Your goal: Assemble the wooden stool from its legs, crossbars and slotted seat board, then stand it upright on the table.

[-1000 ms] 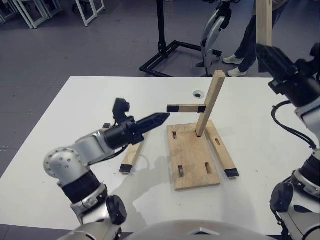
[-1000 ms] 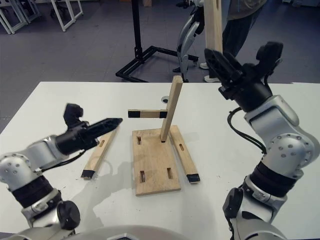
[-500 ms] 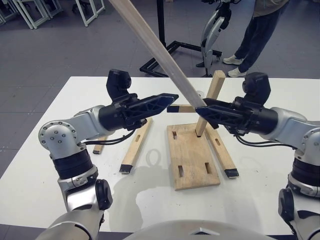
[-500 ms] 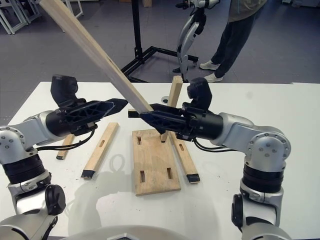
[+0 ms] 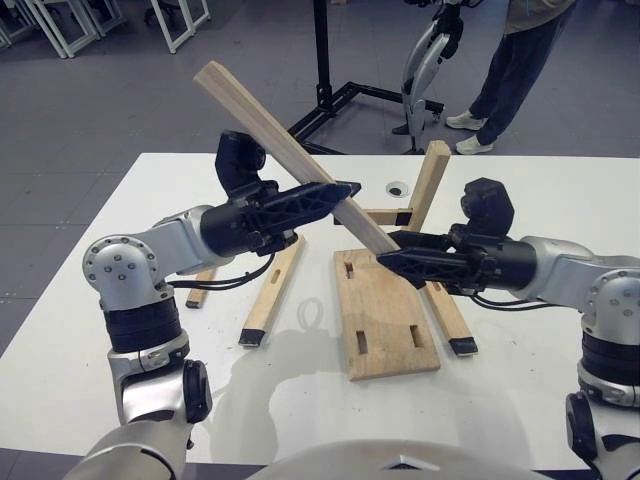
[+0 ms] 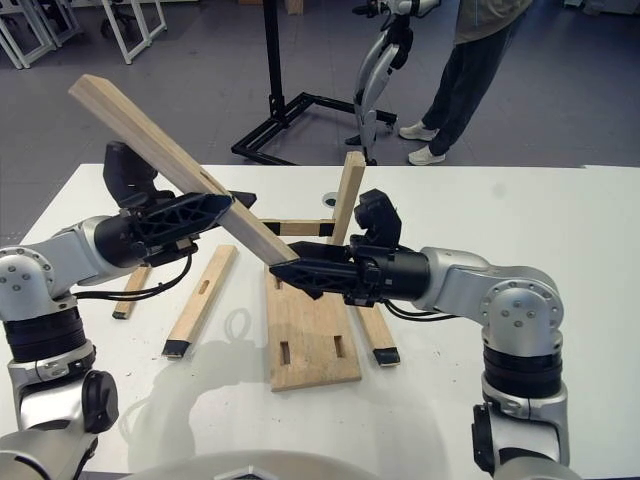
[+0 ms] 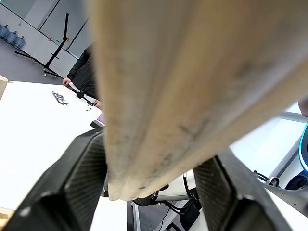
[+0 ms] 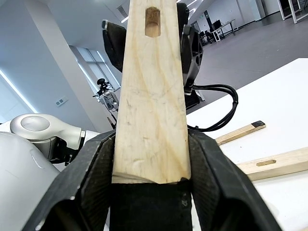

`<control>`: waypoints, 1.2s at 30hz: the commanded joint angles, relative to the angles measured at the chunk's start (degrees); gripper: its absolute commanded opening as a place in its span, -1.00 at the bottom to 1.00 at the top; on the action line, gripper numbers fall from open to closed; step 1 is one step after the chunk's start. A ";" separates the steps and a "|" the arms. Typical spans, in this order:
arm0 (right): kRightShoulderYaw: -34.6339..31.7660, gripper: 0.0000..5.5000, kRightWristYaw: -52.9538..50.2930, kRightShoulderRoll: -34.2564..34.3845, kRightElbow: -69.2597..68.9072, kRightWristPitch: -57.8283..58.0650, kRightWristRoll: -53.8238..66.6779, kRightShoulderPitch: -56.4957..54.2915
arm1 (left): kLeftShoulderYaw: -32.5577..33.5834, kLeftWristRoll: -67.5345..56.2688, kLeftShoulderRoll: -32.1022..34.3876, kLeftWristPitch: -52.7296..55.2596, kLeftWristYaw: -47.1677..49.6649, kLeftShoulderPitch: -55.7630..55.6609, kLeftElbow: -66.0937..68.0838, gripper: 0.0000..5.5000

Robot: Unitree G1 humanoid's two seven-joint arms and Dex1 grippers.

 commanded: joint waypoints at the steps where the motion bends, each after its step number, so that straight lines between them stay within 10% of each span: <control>1: 0.36 -0.25 0.39 -0.84 -0.46 -0.52 0.17 -0.51 | -0.97 -2.26 0.96 -1.39 1.02 0.47 0.45 -0.12; 15: -7.13 0.65 3.40 -13.57 -3.58 1.66 0.19 4.99 | 0.94 -2.80 5.23 -6.91 1.55 4.07 1.91 -0.26; 24: 1.93 0.66 -35.98 -0.31 -17.06 4.04 -20.18 22.39 | 5.53 -3.70 9.47 -10.99 1.34 8.53 -2.33 -0.26; 36: 1.96 0.66 -41.94 3.17 -18.16 6.22 -19.67 33.51 | 3.40 -6.14 9.11 -13.93 5.50 10.45 -4.89 -0.26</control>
